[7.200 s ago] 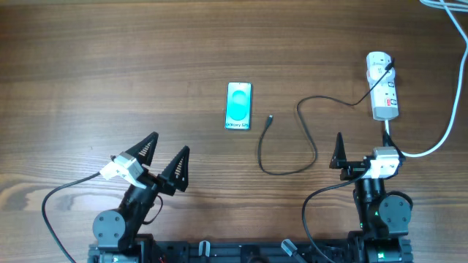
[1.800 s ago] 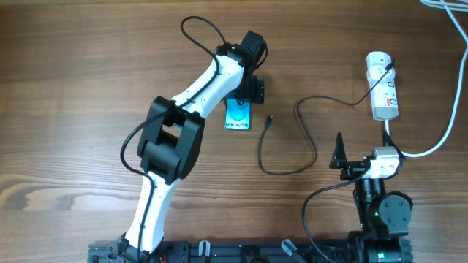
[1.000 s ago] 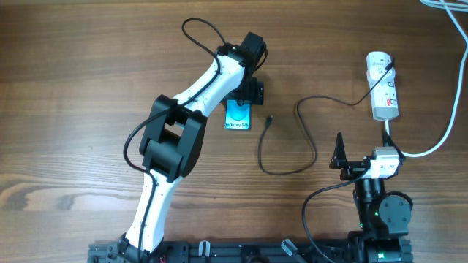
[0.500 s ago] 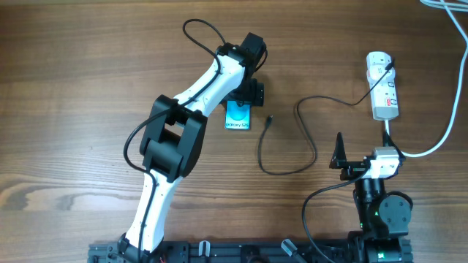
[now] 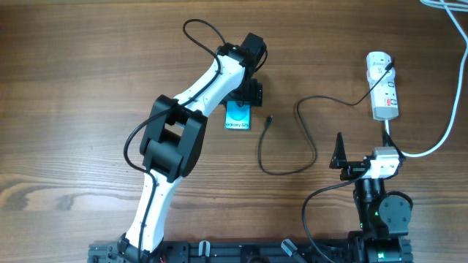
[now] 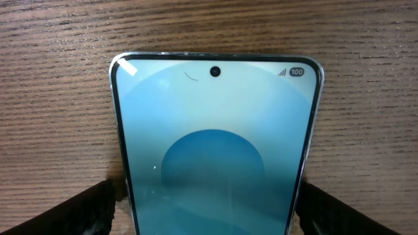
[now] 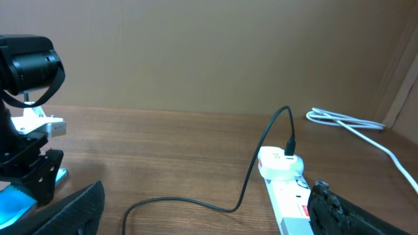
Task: Plug charger to phone and switch on socket
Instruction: 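Lower the left gripper and close it on the phone's top edge, then lift the phone upright with the left gripper and move it left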
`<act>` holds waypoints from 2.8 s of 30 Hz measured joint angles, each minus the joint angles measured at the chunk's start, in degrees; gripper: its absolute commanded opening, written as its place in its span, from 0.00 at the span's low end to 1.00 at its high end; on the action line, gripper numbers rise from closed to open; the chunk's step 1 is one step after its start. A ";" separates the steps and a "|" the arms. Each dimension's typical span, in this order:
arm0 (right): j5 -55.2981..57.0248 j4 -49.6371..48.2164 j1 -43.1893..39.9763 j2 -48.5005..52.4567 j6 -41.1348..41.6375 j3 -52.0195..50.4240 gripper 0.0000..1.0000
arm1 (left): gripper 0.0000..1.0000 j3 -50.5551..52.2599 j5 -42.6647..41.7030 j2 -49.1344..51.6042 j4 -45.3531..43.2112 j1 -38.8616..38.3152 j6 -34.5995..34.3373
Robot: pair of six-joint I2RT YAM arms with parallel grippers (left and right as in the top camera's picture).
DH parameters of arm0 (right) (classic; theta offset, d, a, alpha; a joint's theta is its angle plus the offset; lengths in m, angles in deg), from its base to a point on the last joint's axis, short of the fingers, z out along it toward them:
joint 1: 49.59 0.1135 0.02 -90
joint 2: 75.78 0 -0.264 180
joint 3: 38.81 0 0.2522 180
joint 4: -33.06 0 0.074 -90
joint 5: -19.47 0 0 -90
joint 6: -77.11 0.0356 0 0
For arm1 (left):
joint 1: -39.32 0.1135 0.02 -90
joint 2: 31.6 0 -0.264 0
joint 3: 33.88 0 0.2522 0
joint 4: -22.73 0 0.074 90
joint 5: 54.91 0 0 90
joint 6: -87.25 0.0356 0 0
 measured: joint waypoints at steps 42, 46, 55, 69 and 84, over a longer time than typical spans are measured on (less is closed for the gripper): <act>0.00 0.02 0.00 0.00 -0.02 0.00 1.00 | 0.73 -0.07 -4.52 -1.44 5.62 0.02 -1.66; 0.00 0.02 0.00 0.00 -0.02 0.00 1.00 | 0.72 -0.07 -11.78 -4.76 7.80 0.20 -1.79; 0.00 0.00 0.00 0.00 0.00 0.00 1.00 | 0.73 -0.07 -35.71 -13.11 13.18 3.93 -2.64; 0.02 0.00 0.02 0.00 -0.02 0.00 1.00 | 0.73 -0.07 -72.15 -13.22 15.78 10.16 -2.84; 0.00 0.00 0.00 0.00 0.00 0.00 1.00 | 0.73 -0.04 -88.28 -13.22 15.93 10.54 -6.29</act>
